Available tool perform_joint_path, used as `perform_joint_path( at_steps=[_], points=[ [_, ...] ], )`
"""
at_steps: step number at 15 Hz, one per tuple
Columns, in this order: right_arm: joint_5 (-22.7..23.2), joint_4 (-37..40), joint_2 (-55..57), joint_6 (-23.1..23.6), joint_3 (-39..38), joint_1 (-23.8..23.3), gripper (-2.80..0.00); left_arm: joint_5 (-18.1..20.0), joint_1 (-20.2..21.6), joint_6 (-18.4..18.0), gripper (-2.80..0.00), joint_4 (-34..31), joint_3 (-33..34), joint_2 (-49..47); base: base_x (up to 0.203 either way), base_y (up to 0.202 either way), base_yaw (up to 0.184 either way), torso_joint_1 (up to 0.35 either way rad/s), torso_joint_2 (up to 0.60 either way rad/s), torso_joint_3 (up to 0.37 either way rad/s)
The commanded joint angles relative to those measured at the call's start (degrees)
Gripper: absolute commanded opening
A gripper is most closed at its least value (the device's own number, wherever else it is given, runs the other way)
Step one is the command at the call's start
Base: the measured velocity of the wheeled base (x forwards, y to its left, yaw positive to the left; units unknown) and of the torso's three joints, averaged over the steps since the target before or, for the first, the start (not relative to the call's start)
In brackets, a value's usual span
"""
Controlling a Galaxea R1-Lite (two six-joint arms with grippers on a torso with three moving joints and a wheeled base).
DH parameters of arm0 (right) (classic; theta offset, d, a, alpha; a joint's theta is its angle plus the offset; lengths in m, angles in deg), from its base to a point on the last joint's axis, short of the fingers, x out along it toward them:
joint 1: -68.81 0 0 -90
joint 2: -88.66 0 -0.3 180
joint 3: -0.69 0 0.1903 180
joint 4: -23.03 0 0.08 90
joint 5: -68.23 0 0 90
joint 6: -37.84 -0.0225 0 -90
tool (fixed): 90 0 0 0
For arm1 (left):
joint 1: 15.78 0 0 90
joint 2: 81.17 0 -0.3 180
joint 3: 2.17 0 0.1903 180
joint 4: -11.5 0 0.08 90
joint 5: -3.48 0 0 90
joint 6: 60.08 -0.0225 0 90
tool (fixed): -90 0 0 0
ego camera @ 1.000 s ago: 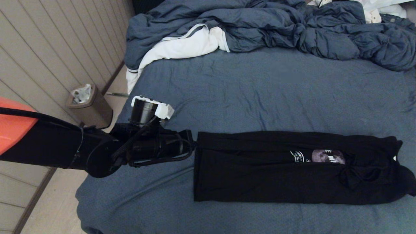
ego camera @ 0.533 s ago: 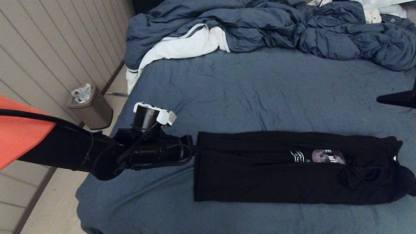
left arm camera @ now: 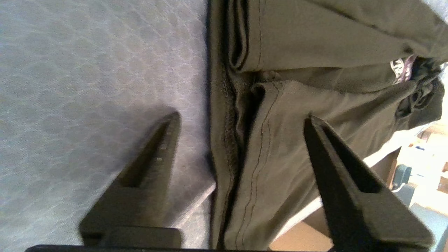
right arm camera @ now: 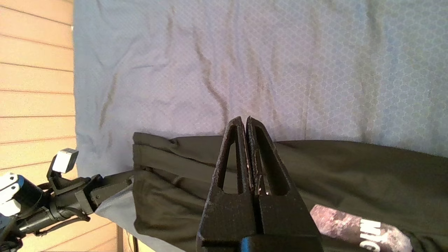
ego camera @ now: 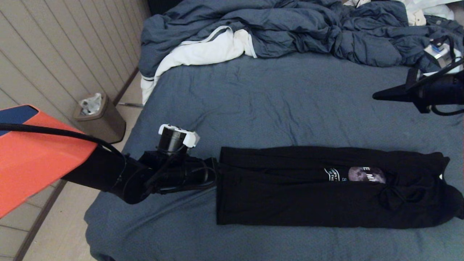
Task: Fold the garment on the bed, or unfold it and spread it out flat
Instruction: Unford the black T-shirt
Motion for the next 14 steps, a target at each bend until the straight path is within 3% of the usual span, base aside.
perform_joint_path(
  at_steps=[1, 6, 14],
  points=[
    [0.17, 0.01, 1.81, -0.12, 0.99, 0.39, -2.80, 0.05, -0.02, 0.12, 0.00, 0.42, -0.36, -1.65, 0.000, 0.000, 0.000, 0.000, 0.00, 0.000],
    [0.01, -0.16, 2.98, -0.03, 1.55, 1.27, -2.80, 0.01, -0.14, 0.03, 0.00, 1.11, -0.46, -3.19, 0.000, 0.000, 0.000, 0.000, 0.00, 0.000],
    [-0.29, -0.16, 3.83, -0.03, 2.64, 0.98, -2.80, -0.12, -5.64, 0.38, 0.00, 0.68, -3.18, -1.30, 0.000, 0.000, 0.000, 0.000, 0.00, 0.000]
  ],
)
